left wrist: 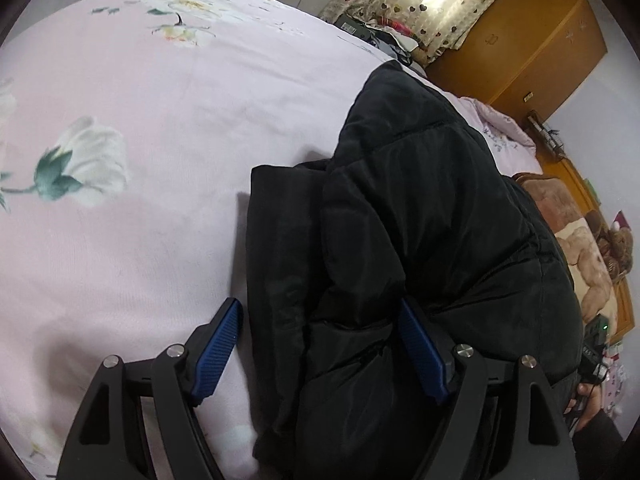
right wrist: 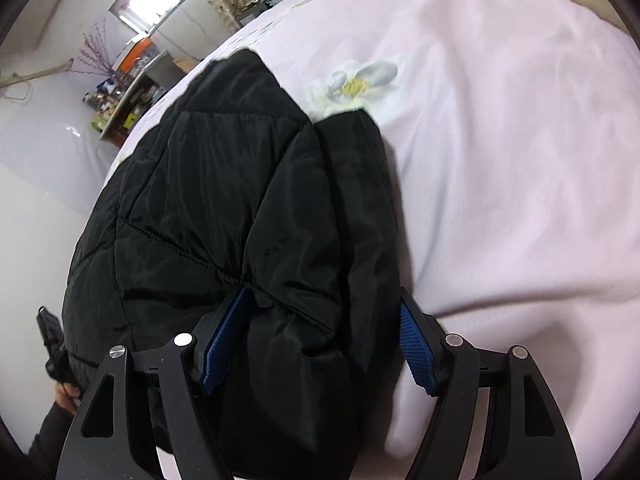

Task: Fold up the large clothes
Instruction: 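Lift the jacket edge and fold it over the bundle with both grippers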

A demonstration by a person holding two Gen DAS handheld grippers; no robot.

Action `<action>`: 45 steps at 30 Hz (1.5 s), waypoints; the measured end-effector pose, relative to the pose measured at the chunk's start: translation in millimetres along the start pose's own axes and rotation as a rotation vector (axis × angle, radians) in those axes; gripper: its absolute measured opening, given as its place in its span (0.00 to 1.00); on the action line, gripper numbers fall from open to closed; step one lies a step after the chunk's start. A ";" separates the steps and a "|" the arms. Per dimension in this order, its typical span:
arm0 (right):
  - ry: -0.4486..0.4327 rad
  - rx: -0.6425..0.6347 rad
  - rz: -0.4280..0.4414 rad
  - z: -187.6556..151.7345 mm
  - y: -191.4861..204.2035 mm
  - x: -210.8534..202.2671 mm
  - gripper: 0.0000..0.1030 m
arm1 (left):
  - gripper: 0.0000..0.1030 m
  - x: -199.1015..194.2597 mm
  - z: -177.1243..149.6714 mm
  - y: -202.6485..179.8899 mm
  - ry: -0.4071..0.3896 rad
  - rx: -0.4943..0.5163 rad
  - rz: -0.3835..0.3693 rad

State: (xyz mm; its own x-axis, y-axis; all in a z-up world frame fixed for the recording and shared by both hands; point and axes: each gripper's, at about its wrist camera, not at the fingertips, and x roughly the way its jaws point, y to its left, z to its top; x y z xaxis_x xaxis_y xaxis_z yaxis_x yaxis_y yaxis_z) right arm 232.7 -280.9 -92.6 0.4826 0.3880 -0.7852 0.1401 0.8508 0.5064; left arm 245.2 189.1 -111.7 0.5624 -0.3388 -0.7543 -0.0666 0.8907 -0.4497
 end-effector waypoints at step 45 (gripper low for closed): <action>-0.081 -0.156 0.094 11.4 69.9 -65.7 0.23 | 0.27 -104.7 19.5 -55.6 -0.125 0.145 -0.015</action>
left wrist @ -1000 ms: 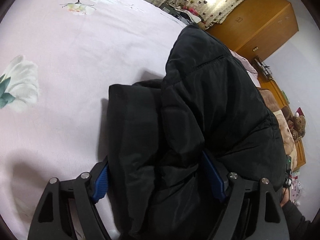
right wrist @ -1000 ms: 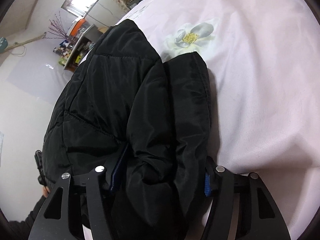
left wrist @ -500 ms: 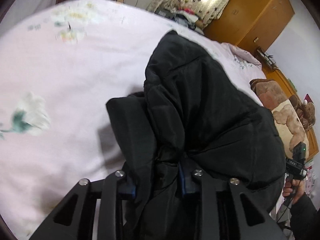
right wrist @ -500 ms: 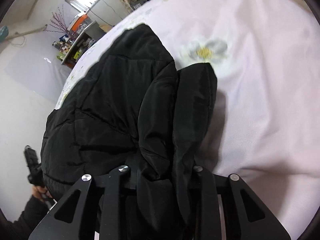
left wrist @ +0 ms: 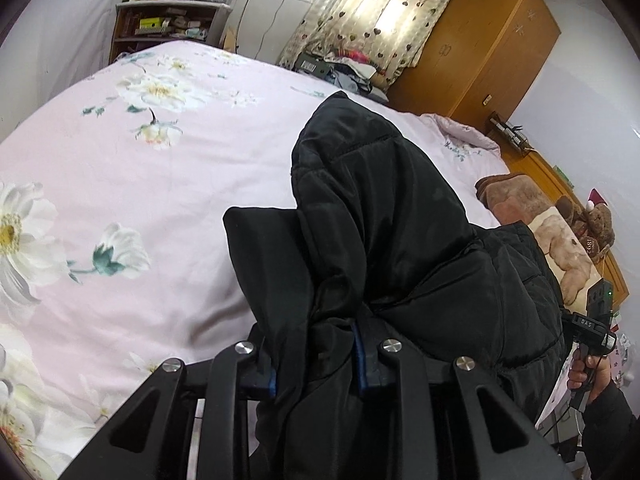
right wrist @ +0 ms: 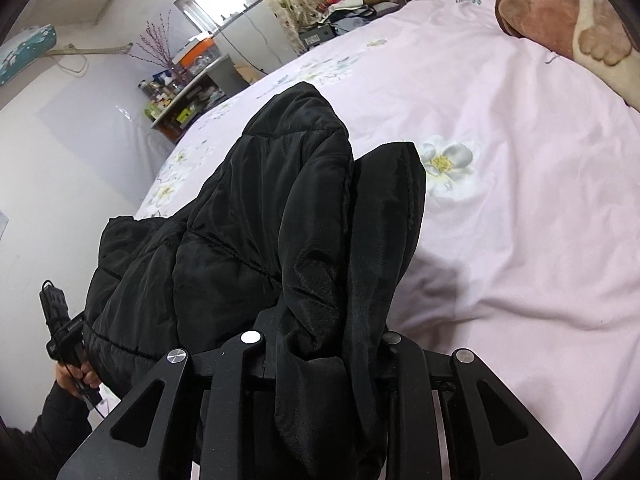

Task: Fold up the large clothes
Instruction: 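Lift the jacket edge and fold it over the bundle with both grippers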

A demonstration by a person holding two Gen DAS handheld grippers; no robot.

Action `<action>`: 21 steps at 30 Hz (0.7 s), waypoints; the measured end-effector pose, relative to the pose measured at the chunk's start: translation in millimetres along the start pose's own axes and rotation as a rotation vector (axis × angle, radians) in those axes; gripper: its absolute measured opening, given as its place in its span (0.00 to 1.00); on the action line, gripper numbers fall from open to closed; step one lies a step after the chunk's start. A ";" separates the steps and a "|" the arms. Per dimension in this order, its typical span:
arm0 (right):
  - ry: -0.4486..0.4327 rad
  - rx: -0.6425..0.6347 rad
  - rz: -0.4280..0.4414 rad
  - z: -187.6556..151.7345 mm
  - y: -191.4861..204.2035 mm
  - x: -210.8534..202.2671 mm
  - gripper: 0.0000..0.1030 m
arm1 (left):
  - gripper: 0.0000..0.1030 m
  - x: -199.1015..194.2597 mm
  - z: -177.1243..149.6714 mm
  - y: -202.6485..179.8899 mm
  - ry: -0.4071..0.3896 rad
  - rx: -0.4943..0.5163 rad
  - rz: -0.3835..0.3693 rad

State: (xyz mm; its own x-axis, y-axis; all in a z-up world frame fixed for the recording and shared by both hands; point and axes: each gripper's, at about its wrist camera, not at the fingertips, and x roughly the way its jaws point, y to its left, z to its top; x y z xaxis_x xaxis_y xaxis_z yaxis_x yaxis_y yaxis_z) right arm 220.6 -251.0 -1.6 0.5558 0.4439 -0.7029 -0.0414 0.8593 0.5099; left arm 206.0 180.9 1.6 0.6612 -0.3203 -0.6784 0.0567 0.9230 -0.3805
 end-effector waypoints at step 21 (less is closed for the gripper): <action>-0.028 -0.037 0.065 61.8 32.9 88.1 0.24 | 0.27 40.8 91.2 62.3 -0.068 0.008 0.082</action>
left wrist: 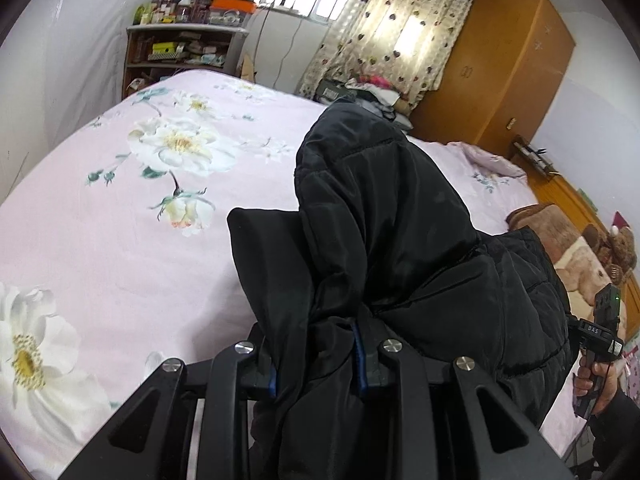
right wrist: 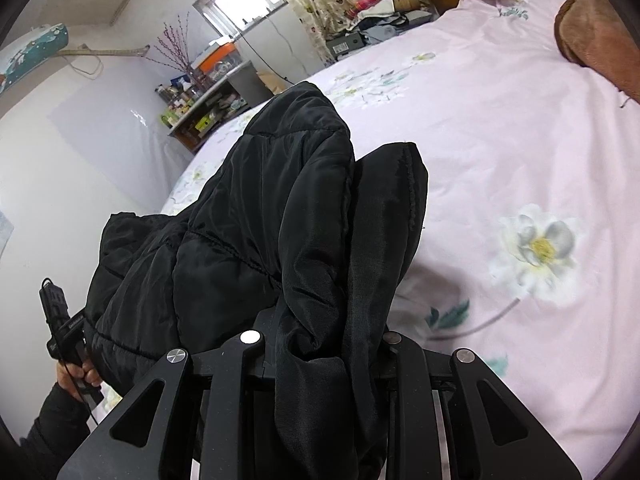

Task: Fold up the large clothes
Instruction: 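Lift the jacket edge and fold it over the bundle with both grippers, then lower the folded jacket onto the duvet and open both grippers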

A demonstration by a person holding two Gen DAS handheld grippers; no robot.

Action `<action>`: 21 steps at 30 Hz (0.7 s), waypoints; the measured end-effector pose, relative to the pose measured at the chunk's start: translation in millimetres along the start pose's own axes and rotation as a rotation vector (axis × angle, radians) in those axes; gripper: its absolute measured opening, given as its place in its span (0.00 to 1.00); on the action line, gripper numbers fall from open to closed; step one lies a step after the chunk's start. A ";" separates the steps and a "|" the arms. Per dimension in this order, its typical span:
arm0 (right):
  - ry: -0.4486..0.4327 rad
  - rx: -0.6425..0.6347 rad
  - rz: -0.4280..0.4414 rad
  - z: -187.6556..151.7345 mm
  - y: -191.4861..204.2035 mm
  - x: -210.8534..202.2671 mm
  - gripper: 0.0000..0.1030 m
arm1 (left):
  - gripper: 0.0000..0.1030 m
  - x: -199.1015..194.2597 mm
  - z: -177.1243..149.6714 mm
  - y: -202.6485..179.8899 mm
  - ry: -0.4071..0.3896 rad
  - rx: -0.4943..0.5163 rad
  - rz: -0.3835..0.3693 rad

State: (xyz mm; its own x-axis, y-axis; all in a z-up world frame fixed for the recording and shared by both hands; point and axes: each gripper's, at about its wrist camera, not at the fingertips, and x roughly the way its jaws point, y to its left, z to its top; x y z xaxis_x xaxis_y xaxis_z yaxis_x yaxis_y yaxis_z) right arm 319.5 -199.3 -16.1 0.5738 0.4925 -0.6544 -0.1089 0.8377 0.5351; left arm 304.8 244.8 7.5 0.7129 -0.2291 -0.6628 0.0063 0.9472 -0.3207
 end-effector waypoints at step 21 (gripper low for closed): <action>-0.093 -0.021 -0.243 -5.1 -1.6 -26.7 0.54 | 0.44 -11.2 -33.6 26.1 -0.058 -0.117 0.153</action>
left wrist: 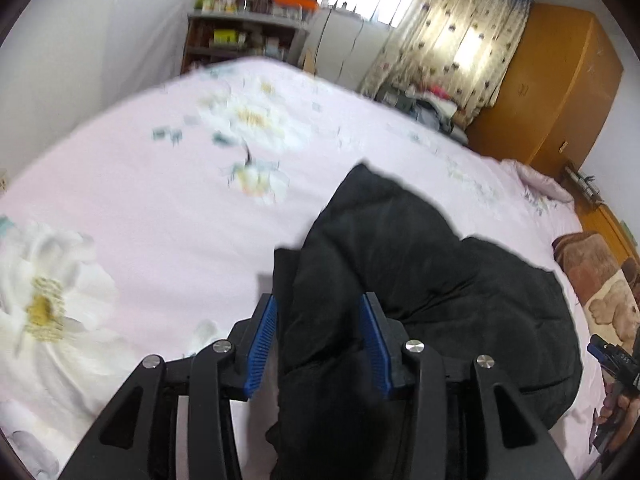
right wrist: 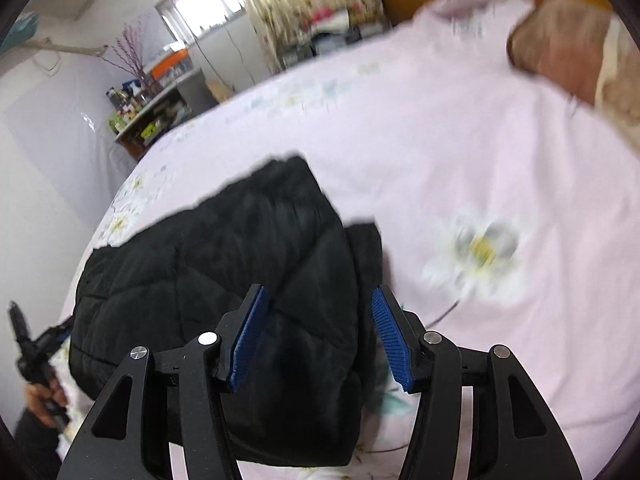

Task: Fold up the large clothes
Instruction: 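Lower the folded jacket onto the duvet and open both grippers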

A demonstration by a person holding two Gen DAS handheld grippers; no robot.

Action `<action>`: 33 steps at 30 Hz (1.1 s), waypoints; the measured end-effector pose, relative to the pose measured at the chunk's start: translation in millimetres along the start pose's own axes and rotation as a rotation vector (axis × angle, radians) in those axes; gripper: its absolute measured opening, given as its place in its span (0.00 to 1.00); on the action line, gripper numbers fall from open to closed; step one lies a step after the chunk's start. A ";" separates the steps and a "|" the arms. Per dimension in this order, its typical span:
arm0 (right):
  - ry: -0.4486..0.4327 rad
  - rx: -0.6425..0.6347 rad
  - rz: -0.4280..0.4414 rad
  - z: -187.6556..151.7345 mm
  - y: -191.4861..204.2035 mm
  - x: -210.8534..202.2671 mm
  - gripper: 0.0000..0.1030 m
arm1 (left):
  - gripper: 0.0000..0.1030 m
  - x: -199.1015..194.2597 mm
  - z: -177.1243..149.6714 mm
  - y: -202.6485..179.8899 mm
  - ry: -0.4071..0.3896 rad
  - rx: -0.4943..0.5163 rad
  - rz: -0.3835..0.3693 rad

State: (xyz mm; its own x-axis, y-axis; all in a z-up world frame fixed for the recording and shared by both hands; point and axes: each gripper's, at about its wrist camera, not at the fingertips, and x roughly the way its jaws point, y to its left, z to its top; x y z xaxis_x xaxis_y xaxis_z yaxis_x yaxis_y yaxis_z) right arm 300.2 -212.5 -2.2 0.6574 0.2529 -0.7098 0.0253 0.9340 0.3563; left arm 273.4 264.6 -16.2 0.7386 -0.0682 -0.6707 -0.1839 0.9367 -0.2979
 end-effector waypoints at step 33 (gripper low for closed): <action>0.087 -0.206 -0.071 -63.8 60.2 -42.0 0.54 | 0.44 -45.9 -63.1 -54.7 0.094 0.179 0.084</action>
State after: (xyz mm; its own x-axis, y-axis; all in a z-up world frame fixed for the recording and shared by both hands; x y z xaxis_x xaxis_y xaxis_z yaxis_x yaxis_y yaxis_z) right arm 226.1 -150.9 10.3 0.5922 0.1971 -0.7813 -0.0905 0.9798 0.1785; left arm 208.7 194.8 -12.0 0.6602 -0.0115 -0.7510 -0.1178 0.9859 -0.1187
